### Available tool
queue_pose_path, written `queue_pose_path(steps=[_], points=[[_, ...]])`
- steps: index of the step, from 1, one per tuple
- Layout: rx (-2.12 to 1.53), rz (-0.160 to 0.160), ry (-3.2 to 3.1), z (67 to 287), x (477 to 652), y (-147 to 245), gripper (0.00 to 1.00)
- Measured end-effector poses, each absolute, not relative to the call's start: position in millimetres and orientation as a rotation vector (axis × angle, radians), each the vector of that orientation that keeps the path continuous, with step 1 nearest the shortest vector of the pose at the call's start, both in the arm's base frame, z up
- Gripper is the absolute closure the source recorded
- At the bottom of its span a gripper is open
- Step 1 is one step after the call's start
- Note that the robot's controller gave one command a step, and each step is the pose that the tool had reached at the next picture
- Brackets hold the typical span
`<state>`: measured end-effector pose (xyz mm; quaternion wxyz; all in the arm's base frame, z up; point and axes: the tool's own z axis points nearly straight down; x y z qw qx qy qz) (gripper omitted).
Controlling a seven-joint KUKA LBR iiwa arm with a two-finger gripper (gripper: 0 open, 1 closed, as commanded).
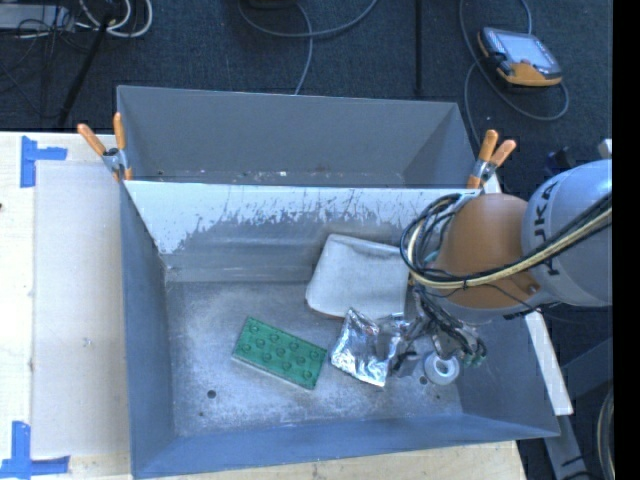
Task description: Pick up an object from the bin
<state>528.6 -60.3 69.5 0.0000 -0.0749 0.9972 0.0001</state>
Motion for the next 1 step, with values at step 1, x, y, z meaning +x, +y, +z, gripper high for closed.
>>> queue_pose_path(steps=[1], points=[[-0.196, -0.003, 3.126, 218.3, 544.5, -73.0, 1.0]])
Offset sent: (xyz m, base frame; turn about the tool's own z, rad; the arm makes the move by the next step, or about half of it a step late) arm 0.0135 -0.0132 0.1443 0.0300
